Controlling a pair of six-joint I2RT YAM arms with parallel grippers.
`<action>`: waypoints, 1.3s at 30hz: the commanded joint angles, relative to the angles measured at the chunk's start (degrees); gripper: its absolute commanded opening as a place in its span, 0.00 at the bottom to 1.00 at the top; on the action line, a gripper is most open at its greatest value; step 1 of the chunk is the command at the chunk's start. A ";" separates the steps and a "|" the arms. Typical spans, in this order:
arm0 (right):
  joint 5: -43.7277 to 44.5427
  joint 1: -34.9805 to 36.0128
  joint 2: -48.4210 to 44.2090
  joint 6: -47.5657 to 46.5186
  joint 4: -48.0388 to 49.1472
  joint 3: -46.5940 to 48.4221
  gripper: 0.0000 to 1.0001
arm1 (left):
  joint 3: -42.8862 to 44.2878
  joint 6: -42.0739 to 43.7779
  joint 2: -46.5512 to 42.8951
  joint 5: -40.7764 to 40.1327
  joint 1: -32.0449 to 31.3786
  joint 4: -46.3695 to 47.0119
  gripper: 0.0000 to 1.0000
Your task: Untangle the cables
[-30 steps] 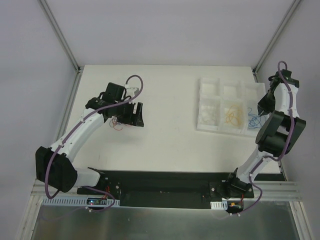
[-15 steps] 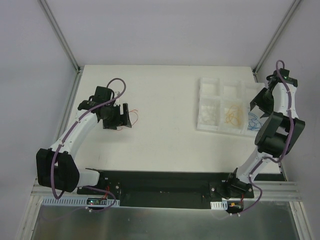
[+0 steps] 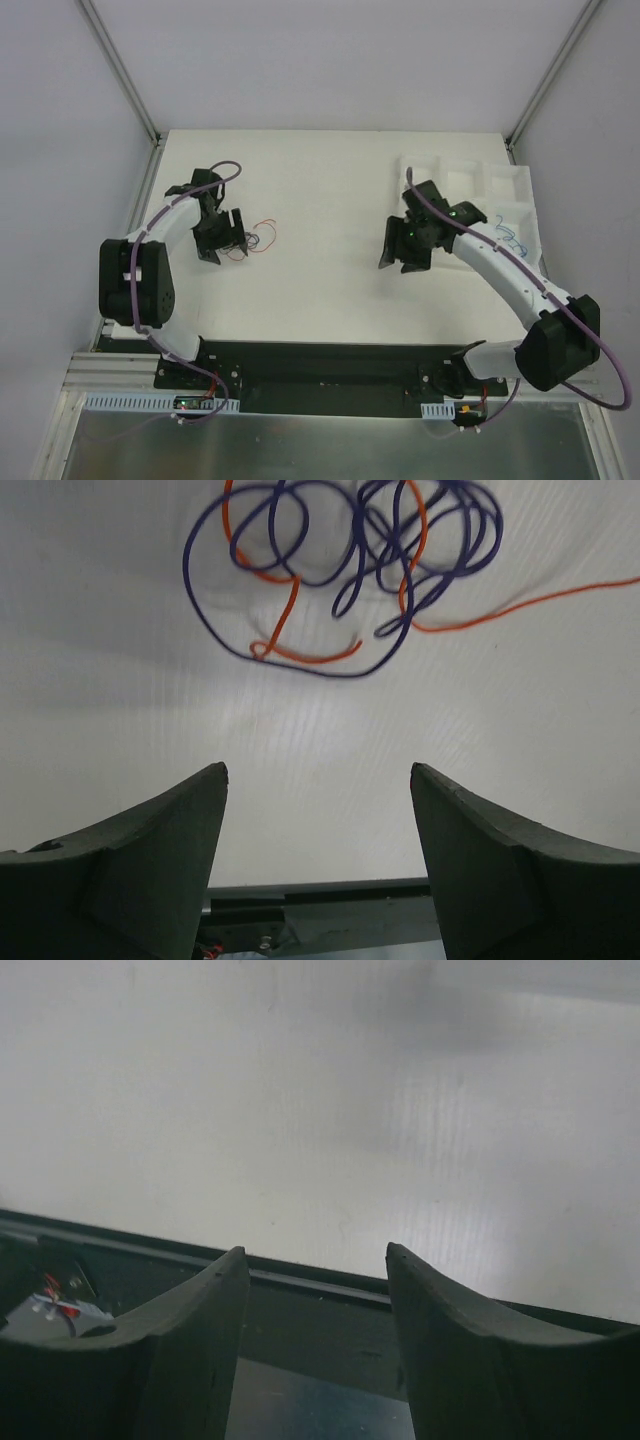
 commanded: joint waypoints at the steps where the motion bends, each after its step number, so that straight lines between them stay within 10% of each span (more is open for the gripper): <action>1: -2.31 9.61 0.91 5.30 5.28 -1.62 0.60 | 8.34 4.05 8.55 -0.71 0.17 0.71 0.74; 7: -3.89 19.20 8.65 4.16 5.63 3.83 0.59 | 14.50 5.55 19.10 -0.18 0.08 1.15 0.71; 17: -10.84 21.68 9.27 3.47 10.21 2.52 0.60 | -1.02 6.26 10.00 7.98 -7.12 4.22 0.00; 26: -9.09 21.41 13.39 -2.77 8.54 5.58 0.60 | -13.26 0.47 -8.99 11.41 -25.22 7.13 0.00; 39: -19.96 22.03 24.11 5.65 30.24 3.57 0.57 | -12.83 -1.66 -11.56 15.99 -26.20 10.29 0.00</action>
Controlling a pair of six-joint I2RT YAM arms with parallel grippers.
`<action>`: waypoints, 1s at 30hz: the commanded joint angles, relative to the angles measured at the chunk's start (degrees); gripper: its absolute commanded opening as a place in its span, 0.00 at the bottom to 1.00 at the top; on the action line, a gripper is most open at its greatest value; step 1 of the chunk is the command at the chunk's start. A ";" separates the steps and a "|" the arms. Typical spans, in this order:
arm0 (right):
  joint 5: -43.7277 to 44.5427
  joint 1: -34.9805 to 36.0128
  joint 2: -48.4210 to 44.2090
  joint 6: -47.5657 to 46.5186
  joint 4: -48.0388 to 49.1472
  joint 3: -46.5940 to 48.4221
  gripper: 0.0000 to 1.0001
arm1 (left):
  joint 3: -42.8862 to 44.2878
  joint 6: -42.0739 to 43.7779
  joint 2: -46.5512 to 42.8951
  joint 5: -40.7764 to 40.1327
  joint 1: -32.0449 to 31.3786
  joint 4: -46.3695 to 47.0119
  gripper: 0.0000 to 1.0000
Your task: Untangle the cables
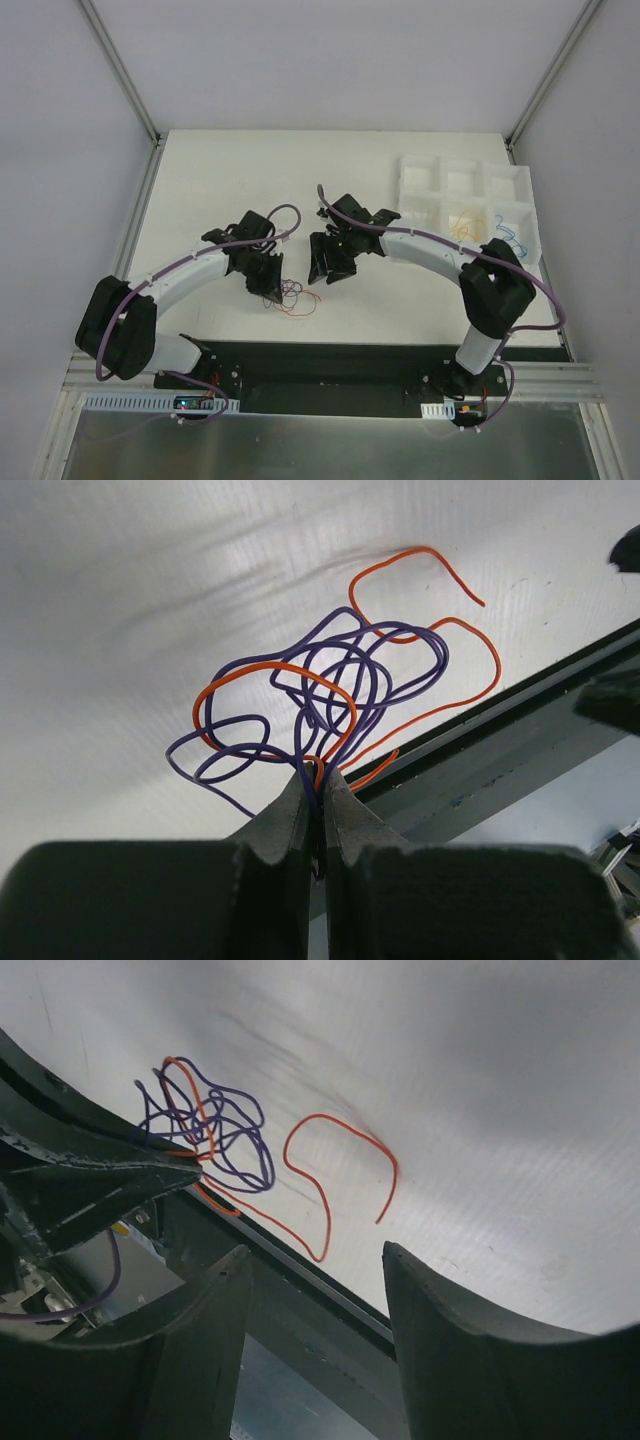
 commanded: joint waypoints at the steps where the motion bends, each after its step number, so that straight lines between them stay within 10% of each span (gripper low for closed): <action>1: -6.38 0.70 2.72 3.75 8.63 -1.30 0.57 | 3.74 -1.04 1.91 3.16 0.05 1.03 0.00; 10: -6.91 1.75 9.76 3.75 2.48 2.04 0.45 | 5.06 -1.66 3.05 3.95 0.05 1.73 0.00; 17: -1.66 1.93 6.79 5.69 1.25 -1.30 0.01 | 4.89 -3.06 3.05 -2.35 0.05 1.55 0.00; 30: 30.42 1.32 -24.93 2.70 -17.90 2.81 0.00 | 5.86 -2.89 14.22 -14.77 11.91 -1.43 0.13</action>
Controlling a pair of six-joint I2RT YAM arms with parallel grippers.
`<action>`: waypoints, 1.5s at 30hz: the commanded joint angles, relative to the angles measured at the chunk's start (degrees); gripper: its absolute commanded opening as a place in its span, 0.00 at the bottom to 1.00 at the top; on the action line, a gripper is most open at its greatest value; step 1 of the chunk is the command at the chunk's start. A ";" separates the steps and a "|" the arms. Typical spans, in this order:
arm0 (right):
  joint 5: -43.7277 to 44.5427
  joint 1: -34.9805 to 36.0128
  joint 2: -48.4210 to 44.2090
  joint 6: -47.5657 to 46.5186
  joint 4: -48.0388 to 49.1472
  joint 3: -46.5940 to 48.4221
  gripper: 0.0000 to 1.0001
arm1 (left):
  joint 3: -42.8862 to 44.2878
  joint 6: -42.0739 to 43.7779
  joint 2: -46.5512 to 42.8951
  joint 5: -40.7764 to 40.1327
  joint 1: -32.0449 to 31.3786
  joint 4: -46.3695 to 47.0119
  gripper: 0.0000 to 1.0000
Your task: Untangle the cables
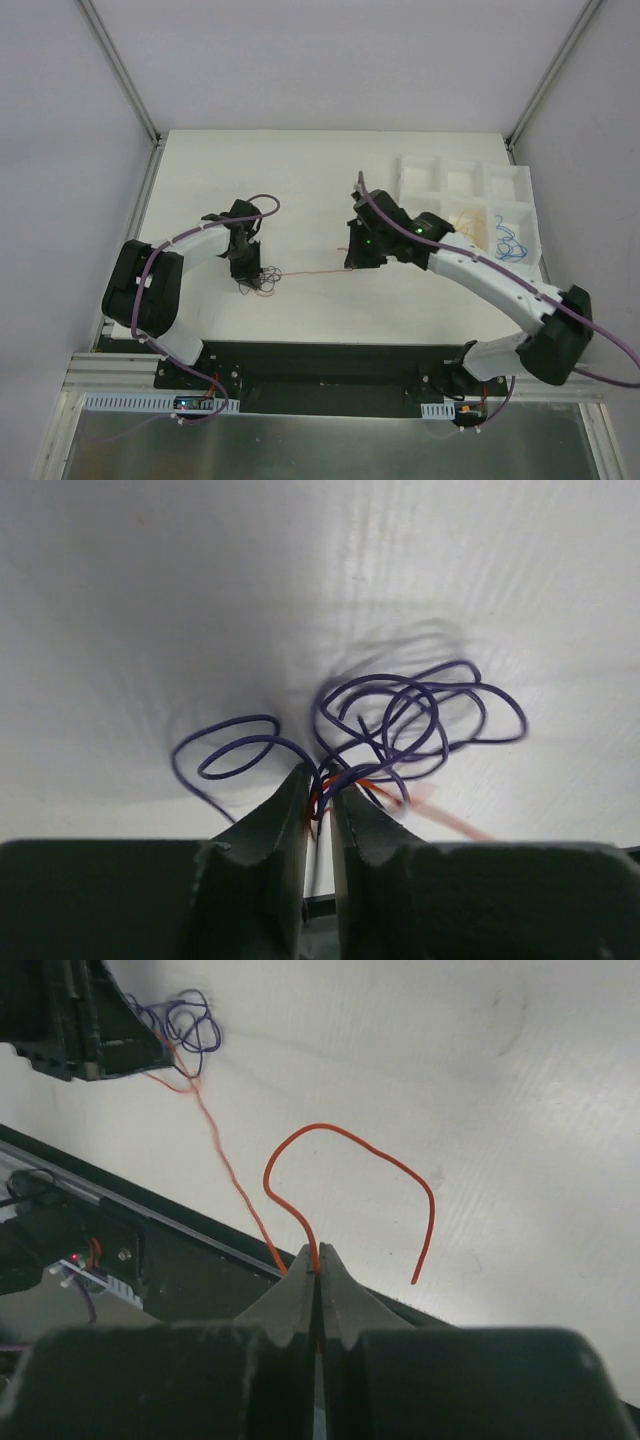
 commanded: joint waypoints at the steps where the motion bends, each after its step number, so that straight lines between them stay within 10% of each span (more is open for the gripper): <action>1: 16.75 -1.31 -11.94 -1.63 -11.03 6.06 0.00 | 1.03 0.00 -0.21 -2.77 2.65 -2.37 0.16; 9: 19.94 -14.04 -23.73 -6.10 -14.02 19.32 0.00 | -0.38 1.40 -0.04 -4.00 4.75 -2.29 0.35; 26: 16.35 -29.43 -15.40 -10.68 -18.42 40.25 0.00 | 0.50 4.48 -14.79 12.16 5.46 -2.29 0.80; 45: 7.56 -43.05 2.97 -9.01 -11.22 50.10 0.00 | 4.28 4.83 -15.60 15.16 5.46 -5.45 0.72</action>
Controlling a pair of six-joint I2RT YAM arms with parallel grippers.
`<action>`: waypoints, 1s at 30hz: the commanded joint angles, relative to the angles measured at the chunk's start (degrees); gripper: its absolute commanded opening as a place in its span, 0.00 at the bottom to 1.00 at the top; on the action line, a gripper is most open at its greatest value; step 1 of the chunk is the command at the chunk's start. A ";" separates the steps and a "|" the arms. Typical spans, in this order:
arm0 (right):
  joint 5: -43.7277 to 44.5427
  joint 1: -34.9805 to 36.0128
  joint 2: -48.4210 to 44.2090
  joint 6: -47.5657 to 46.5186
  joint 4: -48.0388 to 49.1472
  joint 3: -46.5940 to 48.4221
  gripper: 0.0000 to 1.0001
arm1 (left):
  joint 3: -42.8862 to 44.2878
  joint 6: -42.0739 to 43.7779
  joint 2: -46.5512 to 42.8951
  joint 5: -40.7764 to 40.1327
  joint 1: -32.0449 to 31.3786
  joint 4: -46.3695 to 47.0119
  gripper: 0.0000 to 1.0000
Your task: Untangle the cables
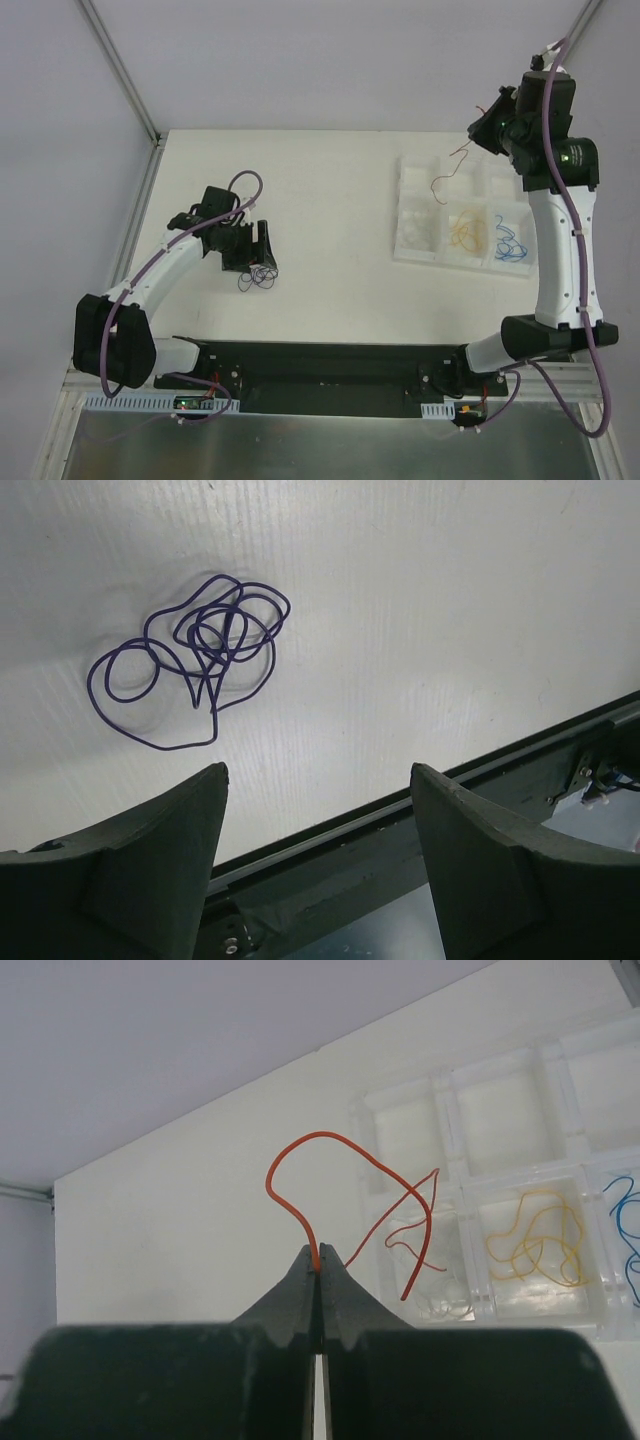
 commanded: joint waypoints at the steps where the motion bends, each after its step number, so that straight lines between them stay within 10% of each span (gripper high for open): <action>1: -3.70 -4.15 4.96 0.89 4.28 4.92 0.00 | 2.05 1.66 2.08 3.14 0.30 -1.67 0.72; 30: -10.83 -7.85 32.12 1.24 11.93 -2.27 0.00 | 9.25 3.95 10.61 -1.34 0.30 -5.45 0.72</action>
